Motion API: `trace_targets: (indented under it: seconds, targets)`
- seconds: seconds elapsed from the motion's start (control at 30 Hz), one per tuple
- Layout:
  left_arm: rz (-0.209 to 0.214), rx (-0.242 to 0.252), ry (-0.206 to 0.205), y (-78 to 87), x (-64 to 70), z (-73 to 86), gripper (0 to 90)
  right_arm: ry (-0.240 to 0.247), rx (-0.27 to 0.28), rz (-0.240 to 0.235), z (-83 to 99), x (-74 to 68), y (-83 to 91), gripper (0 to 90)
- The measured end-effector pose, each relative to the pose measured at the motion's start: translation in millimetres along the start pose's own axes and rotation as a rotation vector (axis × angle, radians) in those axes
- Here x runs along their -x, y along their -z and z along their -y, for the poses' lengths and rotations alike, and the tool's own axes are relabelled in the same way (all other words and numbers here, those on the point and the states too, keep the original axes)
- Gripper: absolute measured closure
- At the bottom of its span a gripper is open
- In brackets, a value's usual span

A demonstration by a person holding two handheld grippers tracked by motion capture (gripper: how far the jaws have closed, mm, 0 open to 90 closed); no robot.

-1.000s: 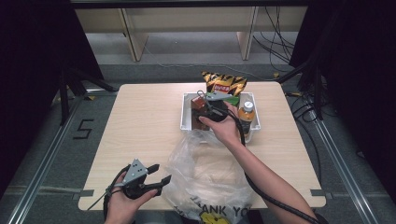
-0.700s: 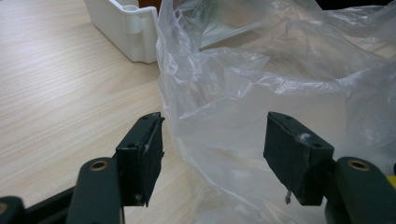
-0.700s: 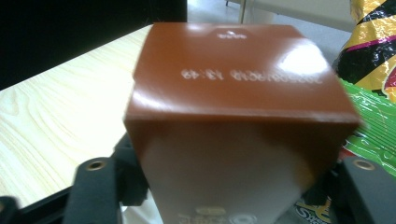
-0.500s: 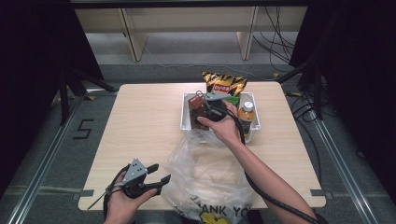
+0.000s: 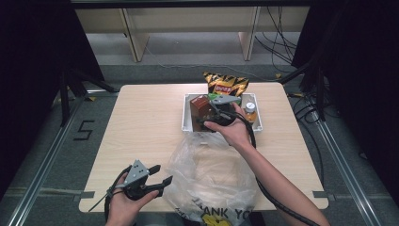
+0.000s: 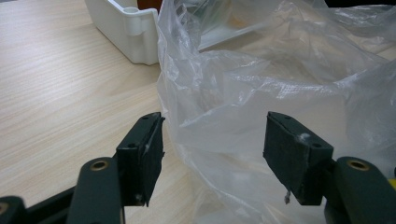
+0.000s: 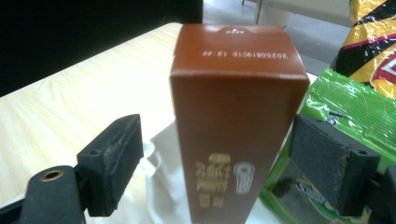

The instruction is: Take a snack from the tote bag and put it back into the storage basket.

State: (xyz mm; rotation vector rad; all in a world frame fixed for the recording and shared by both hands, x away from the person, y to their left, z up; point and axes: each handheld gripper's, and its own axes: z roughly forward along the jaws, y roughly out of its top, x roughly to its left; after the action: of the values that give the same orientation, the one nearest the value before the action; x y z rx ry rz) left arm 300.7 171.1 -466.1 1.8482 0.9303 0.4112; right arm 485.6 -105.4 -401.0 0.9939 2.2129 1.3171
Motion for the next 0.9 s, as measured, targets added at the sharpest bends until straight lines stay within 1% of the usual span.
trace_targets:
  seconds: [0.03, 0.07, 0.1, 0.13, 0.17, 0.2, 0.23, 0.27, 0.3, 0.33, 0.37, 0.4, 0.43, 0.5, 0.53, 0.57, 0.6, 0.63, 0.67, 0.7, 0.73, 0.77, 0.8, 0.83, 0.87, 0.9]
  targets:
    - [-0.004, 0.002, 0.004, 0.2, 0.8, -0.8, 37.4, -0.006, 0.000, -0.007, 1.0, -0.8, 3.2, 18.2]
    - [-0.001, 0.006, -0.007, 0.6, 0.6, -1.8, 37.4, 0.001, 0.002, -0.011, 1.5, -0.4, 5.7, 18.1]
    - [0.001, 0.011, 0.003, 0.5, 1.4, -3.0, 37.4, 0.022, -0.004, -0.011, 2.3, 0.7, 8.2, 18.1]
    - [0.000, 0.013, 0.002, 1.3, 2.0, -4.8, 37.5, 0.007, -0.004, -0.018, 3.0, -0.9, 11.6, 18.1]
    - [0.004, 0.018, -0.006, 1.2, 1.7, -5.9, 37.8, 0.020, 0.005, -0.029, 3.9, 0.5, 15.1, 18.1]
    - [0.003, 0.019, -0.010, 1.9, 2.1, -7.9, 38.0, -0.002, 0.009, -0.025, 3.8, -0.2, 17.7, 18.5]
    - [0.005, 0.029, -0.008, 1.6, 1.6, -9.8, 38.4, 0.003, 0.015, -0.026, 4.9, 0.2, 19.8, 19.3]
    - [-0.001, 0.029, -0.013, 2.6, 1.6, -13.0, 38.8, 0.036, 0.006, -0.033, 5.2, 3.7, 23.1, 20.9]
    - [0.005, 0.038, -0.008, 2.7, 1.1, -16.2, 39.8, 0.007, 0.026, -0.032, 5.8, 2.8, 24.4, 24.2]
    - [0.011, 0.050, -0.012, 2.8, -0.4, -19.9, 40.9, 0.007, 0.033, -0.028, 5.6, 5.0, 27.3, 27.5]
    - [0.013, 0.059, 0.008, 3.1, -0.7, -24.4, 42.0, 0.010, 0.046, -0.023, 5.7, 6.8, 29.2, 30.9]
    - [0.010, 0.059, 0.009, 3.8, -1.2, -27.5, 43.1, 0.022, 0.044, -0.042, 5.7, 10.3, 31.3, 32.5]
    - [0.006, 0.061, 0.006, 3.8, -1.9, -31.5, 44.1, -0.012, 0.047, -0.032, 5.9, 9.8, 32.9, 33.8]
    - [0.018, 0.077, -0.015, 1.5, -5.5, -40.0, 46.5, -0.018, 0.046, -0.033, 5.9, 12.2, 36.9, 38.4]
    - [0.016, 0.083, -0.017, -0.6, -7.6, -46.0, 47.9, 0.005, 0.041, -0.034, 5.3, 15.1, 38.9, 42.0]
    - [0.011, 0.083, -0.020, -1.8, -9.0, -50.0, 50.0, -0.011, 0.063, -0.021, 5.3, 15.5, 39.7, 46.1]
    - [0.004, 0.085, -0.024, -4.3, -12.3, -56.6, 52.5, -0.012, 0.048, -0.028, 4.5, 16.7, 41.9, 51.2]
    - [-0.001, 0.092, -0.019, -7.3, -15.2, -61.4, 54.9, -0.016, 0.063, -0.034, 4.0, 18.0, 42.7, 56.1]
    - [-0.008, 0.089, -0.020, -9.0, -17.5, -65.1, 56.9, -0.017, 0.077, -0.020, 3.5, 18.3, 42.6, 59.2]
    - [-0.010, 0.092, -0.025, -11.8, -21.1, -69.8, 59.1, 0.008, 0.073, -0.019, 3.5, 20.2, 43.0, 61.8]
    - [-0.011, 0.099, -0.021, -15.2, -24.2, -74.1, 61.5, 0.013, 0.065, -0.008, 3.5, 19.9, 44.0, 64.9]
    - [-0.020, 0.092, -0.022, -17.2, -26.6, -78.5, 63.9, 0.016, 0.061, -0.007, 4.1, 20.4, 45.3, 67.7]
    - [-0.023, 0.092, -0.028, -20.7, -29.4, -83.7, 66.3, 0.015, 0.073, -0.017, 4.5, 21.3, 45.8, 70.8]
    - [-0.023, 0.095, -0.033, -23.1, -30.8, -86.7, 68.9, 0.004, 0.083, 0.007, 4.4, 21.7, 47.3, 74.6]
    - [-0.026, 0.093, -0.040, -25.8, -32.1, -90.8, 71.2, 0.017, 0.098, 0.008, 4.1, 23.9, 47.9, 77.3]
    - [-0.030, 0.093, -0.045, -29.2, -33.0, -94.7, 74.1, 0.018, 0.111, 0.015, 4.5, 25.6, 48.0, 81.1]
